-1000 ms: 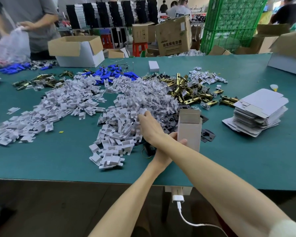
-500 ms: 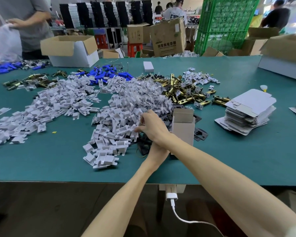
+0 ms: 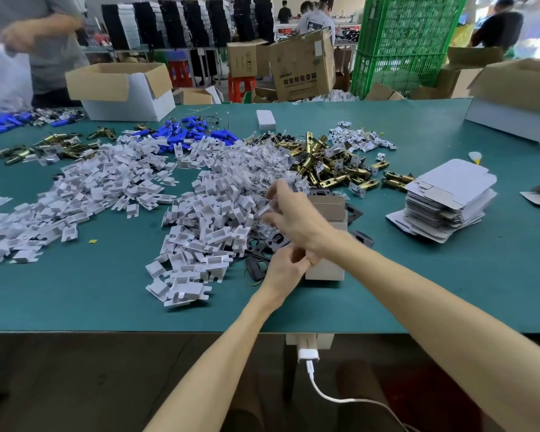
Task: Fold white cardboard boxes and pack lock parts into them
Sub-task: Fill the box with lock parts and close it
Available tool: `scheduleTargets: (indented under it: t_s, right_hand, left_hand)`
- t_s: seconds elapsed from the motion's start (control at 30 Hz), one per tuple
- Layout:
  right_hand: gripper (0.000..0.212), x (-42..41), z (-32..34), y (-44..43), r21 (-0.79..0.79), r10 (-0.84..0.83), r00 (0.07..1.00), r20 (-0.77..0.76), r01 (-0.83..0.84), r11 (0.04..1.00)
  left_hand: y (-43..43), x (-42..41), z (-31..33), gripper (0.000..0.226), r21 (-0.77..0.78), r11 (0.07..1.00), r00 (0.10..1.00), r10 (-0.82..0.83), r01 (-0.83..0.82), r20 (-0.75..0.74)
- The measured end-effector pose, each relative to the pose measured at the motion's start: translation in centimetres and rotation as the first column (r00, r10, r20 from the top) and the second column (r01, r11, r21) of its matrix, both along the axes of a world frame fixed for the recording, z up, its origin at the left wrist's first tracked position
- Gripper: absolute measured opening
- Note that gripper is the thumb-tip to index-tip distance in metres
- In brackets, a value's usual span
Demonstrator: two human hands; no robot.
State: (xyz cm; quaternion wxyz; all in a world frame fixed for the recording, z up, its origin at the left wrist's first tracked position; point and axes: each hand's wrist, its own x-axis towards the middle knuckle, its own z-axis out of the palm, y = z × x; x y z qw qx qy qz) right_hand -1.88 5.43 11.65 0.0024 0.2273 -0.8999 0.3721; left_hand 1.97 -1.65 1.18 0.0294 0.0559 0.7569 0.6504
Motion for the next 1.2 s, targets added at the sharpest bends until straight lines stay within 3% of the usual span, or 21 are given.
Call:
scheduleTargets:
  t_s: [0.17,0.3,0.43,0.57,0.7,0.97,1.2]
  right_hand:
    - [0.011,-0.6,4.1,6.5,0.124,-0.021,0.999,-0.037,0.025,0.992]
    - [0.016,-1.1,5.3,9.8,0.284,-0.039,0.990,-0.136,0.077,0.956]
    - [0.033,-1.4,4.9,10.7,0.383,-0.049,0.994,-0.098,0.083,0.920]
    - [0.021,-1.2,3.7,10.3,0.477,-0.046,0.982,-0.184,0.130,0.869]
    - [0.020,-1.1,3.6,10.0,0.493,-0.047,0.969,-0.243,0.165,0.854]
    - [0.008,-1.0,4.8,9.8,0.502,-0.021,0.978,-0.208,0.125,0.856]
    - [0.010,-1.2,4.8,9.5,0.524,-0.039,0.983,-0.178,0.128,0.842]
  left_hand:
    - [0.0,0.1,0.0,0.026,0.146,0.989,0.998,-0.043,0.037,0.036]
    - [0.0,-0.1,-0.1,0.030,0.153,0.987,0.999,-0.042,0.038,0.023]
    - [0.1,-0.2,-0.3,0.035,0.147,0.988,0.999,-0.044,0.041,0.018]
    - [0.1,-0.1,-0.3,0.032,0.155,0.987,0.999,-0.037,0.035,0.010]
    - [0.1,-0.1,-0.4,0.032,0.161,0.986,0.999,-0.038,0.035,0.011]
    - [0.1,-0.2,-0.5,0.037,0.163,0.986,0.999,-0.038,0.036,0.009]
    - [0.0,-0.4,-0.7,0.038,0.151,0.988,0.999,-0.040,0.037,0.016]
